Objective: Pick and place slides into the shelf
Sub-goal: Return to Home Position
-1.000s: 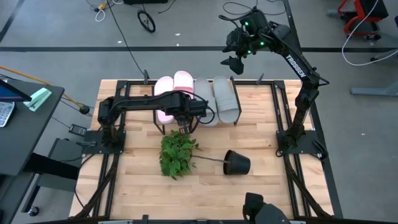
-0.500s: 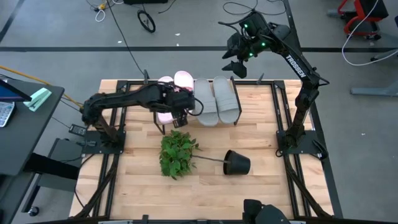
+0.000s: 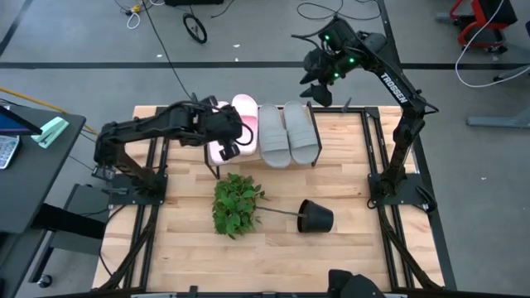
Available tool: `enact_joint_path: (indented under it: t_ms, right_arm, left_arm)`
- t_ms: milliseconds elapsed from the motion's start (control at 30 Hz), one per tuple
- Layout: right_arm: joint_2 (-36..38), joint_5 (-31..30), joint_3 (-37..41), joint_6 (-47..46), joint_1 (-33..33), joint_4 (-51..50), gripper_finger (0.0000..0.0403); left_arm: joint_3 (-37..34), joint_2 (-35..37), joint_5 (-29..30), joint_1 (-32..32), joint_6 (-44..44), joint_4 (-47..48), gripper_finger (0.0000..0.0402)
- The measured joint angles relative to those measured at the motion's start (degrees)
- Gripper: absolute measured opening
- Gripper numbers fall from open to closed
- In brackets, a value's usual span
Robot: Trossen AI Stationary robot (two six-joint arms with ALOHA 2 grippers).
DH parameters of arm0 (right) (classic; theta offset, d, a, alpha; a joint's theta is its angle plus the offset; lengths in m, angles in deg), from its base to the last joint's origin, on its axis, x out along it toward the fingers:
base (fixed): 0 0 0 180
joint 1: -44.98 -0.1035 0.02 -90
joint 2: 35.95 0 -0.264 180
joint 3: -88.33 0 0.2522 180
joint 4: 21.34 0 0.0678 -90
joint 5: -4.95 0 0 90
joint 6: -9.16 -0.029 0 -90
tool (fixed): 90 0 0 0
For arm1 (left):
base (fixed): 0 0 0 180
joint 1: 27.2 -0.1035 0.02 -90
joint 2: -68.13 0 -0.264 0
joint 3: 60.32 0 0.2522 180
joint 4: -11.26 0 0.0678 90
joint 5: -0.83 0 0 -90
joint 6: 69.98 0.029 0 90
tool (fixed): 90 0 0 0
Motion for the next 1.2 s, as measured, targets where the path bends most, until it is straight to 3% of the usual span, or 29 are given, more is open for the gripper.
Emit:
enact_joint_path:
  t_ms: [200, 367, 500, 600, 700, 833, 1033, 1200]
  right_arm:
    - [1.0, -0.1, 0.0, 0.9, -1.3, -1.6, 0.0200]
    - [4.4, 0.0, 0.0, 2.5, -3.3, -2.6, 0.0111]
    - [7.8, 1.9, 1.0, 2.8, -4.2, -2.6, 0.0024]
    - [12.0, 3.0, 5.9, 2.8, -4.1, -2.1, 0.0012]
    - [18.0, 2.9, 15.3, 1.6, -3.2, 2.4, 0.0016]
    - [28.8, 2.9, 33.5, -1.9, -1.3, 15.7, 0.0005]
    - [46.4, 2.5, 61.6, -6.6, -1.0, 33.4, 0.0004]
    - [58.9, 1.8, 79.9, -10.0, -1.6, 46.7, 0.0003]
  left_arm:
    - [0.0, 2.4, 1.5, -0.4, 0.1, 0.1, 0.0100]
    - [-2.2, 4.9, 2.8, -0.4, 2.7, -5.2, 0.0091]
    - [-16.6, 11.8, 2.5, -1.1, 8.4, -22.4, 0.0083]
    - [-28.7, 18.6, -0.1, -2.3, 9.5, -32.9, 0.0077]
    - [-38.9, 25.5, -4.7, -3.1, 9.7, -42.8, 0.0072]
    - [-49.6, 34.1, -10.0, -4.3, 10.8, -54.4, 0.0067]
    - [-59.9, 43.7, -13.9, -4.7, 11.4, -61.2, 0.0067]
    - [-65.5, 48.7, -17.2, -4.7, 12.0, -65.0, 0.0060]
